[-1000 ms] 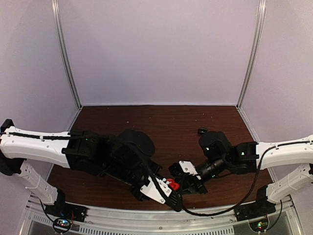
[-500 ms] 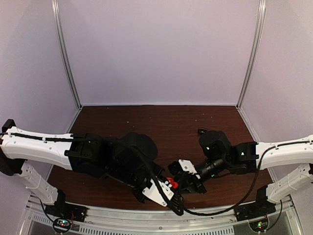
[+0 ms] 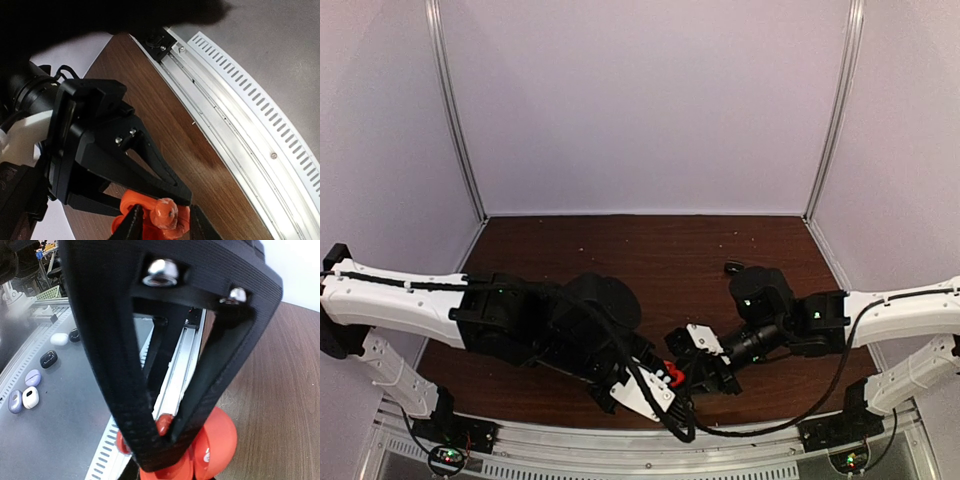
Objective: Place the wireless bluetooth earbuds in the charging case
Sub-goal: Insert the right earbud into the right side groove of the charging case.
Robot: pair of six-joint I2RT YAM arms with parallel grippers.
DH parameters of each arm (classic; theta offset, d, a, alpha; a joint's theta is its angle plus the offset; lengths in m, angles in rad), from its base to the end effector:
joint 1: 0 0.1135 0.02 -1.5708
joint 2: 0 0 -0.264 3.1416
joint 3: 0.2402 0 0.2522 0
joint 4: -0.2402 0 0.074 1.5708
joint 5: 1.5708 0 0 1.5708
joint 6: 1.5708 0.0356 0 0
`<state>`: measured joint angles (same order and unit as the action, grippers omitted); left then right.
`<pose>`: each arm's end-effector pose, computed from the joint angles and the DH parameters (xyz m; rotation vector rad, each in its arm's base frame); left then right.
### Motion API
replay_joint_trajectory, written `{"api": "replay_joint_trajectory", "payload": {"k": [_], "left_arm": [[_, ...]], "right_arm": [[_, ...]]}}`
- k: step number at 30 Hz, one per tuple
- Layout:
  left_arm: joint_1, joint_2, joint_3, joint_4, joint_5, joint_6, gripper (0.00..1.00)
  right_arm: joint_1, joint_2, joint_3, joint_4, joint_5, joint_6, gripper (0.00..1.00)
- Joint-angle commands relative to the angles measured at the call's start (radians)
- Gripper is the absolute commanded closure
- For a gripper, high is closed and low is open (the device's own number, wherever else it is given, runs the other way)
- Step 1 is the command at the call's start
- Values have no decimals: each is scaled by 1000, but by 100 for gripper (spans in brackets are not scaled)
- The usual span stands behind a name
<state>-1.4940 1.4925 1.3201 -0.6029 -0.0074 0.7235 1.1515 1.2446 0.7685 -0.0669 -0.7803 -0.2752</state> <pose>0.0255 -0.3283 0.3171 2.1256 1.0626 -0.3671 0.0853 0.2528 0.2533 -1.8002 1.3108 1.3273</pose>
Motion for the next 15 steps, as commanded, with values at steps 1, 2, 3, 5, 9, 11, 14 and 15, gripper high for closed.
{"api": "replay_joint_trajectory", "payload": {"k": [1, 2, 3, 5, 9, 11, 14, 15], "left_arm": [[1, -33, -5, 11, -56, -12, 64], [0, -38, -2, 14, -57, -11, 63], [1, -42, 1, 19, -58, -12, 62], [1, -53, 5, 26, -56, -12, 59], [1, -77, -3, 40, -47, -9, 56], [0, -84, -6, 47, -41, -9, 55], [0, -99, -18, 65, -36, -9, 53], [0, -104, -23, 70, -38, -9, 53]], "right_arm": [[5, -36, -14, 116, -2, 28, 100], [4, -36, -18, 122, -1, 32, 100], [4, -34, -23, 129, 1, 40, 100], [1, -35, -32, 148, 2, 51, 100], [-12, -34, -50, 187, 3, 78, 100], [-22, -37, -60, 212, 0, 98, 100], [-41, -48, -82, 264, -6, 130, 100], [-49, -54, -89, 279, -9, 141, 100]]}}
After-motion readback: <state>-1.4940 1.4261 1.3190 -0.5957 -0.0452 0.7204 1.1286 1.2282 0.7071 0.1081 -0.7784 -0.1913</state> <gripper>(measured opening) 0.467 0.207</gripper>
